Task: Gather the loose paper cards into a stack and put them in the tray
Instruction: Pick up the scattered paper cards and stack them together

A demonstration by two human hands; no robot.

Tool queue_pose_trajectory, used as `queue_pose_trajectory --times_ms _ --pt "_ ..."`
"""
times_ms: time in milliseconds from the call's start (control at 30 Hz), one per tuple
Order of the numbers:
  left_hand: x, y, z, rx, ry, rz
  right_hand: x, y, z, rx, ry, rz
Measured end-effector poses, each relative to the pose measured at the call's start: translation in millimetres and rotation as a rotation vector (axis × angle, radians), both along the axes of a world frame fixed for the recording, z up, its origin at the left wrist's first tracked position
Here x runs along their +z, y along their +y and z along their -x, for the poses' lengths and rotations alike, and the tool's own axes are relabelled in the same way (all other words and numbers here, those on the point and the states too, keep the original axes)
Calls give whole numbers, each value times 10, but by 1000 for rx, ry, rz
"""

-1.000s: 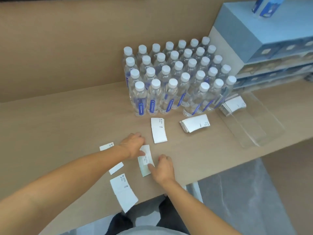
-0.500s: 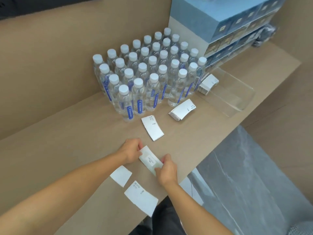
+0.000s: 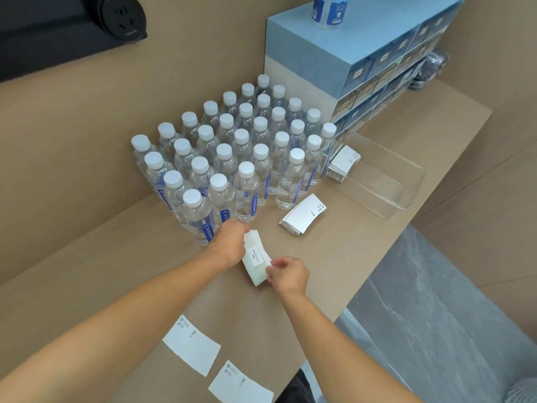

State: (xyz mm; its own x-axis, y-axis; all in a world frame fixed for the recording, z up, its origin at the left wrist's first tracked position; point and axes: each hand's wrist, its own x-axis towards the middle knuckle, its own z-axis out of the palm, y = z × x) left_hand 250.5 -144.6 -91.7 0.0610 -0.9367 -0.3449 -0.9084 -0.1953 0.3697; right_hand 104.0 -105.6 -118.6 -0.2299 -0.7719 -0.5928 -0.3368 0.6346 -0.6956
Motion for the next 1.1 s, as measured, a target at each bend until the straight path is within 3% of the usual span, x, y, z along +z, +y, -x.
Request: queue_pose_trajectory --times_ms 733,1100 --pt "-287 -5 137 -99 -396 -31 -280 -206 -60 304 241 114" --pt "79 439 -145 -141 -177 -23 98 229 -14 320 268 211"
